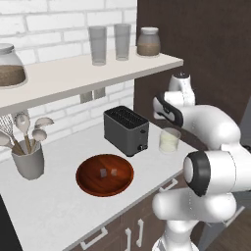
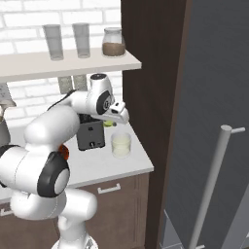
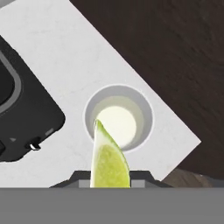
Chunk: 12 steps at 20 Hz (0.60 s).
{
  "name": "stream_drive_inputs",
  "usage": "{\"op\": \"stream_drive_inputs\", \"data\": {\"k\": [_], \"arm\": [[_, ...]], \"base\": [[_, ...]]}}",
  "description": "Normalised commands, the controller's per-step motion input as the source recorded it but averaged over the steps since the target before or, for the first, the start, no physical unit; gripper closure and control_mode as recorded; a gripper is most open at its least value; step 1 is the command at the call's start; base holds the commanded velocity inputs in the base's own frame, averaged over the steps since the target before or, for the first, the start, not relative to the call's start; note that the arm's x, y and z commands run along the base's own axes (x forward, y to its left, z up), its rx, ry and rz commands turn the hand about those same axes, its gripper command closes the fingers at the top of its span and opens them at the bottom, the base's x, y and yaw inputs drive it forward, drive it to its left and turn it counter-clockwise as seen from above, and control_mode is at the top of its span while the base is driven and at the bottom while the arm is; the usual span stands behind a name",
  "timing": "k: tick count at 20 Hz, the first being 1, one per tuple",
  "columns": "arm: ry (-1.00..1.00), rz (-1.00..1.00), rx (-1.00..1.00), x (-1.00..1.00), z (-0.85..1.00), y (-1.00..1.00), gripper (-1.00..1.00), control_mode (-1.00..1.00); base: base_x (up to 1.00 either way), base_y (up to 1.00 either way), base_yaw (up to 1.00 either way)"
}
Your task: Grab a lemon wedge from the fridge and one ice cube from the ice bowl, and put them in the glass of lemonade.
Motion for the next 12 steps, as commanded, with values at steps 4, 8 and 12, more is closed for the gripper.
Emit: {"op": "stream_drive_inputs", "data": {"k": [4, 8, 12], "arm": [[0.0, 0.0, 0.1, 0.24, -0.03, -0.07, 1.0, -1.0], [0.0, 0.0, 0.09, 0.04, -0.56, -0.1, 1.0, -1.0], [-0.01, 0.0, 0.06, 0.0, -0.6, -0.08, 1.0, -1.0]], "base": [[0.0, 0.0, 0.0], [0.0, 0.0, 0.0], [0.0, 0.0, 0.0]]}}
